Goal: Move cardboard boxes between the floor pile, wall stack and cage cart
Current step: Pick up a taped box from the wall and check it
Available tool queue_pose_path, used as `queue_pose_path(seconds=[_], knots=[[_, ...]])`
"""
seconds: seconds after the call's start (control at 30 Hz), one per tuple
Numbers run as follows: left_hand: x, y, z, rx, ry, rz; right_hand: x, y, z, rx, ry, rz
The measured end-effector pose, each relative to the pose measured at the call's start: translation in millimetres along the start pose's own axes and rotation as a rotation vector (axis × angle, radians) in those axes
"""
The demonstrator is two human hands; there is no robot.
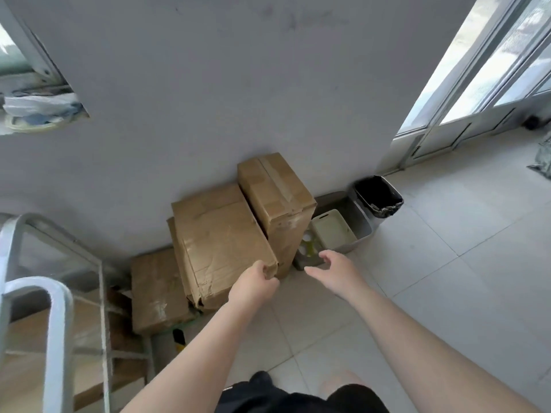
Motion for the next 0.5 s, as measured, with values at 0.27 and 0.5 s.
queue_pose_path(seconds=[0.27,0.5], knots=[[-44.5,-104.4,7.5,-0.082,0.200,0.174,7.5,-142.3,35.5,0.045,0.048,0.062],[-77.2,-183.2,2.5,-0.218,0.378,0.312,23.8,-272.3,57.1,0.220,0.193,0.190]])
Point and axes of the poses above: each hand's wrist, its own y-axis away from the middle knuckle, its own z-axis out of the back of the hand, x = y × z, the point moved 7 cm from there along -y, towards the middle knuckle, and after that the axes turned 11 degrees about y, right-handed, at the moved point
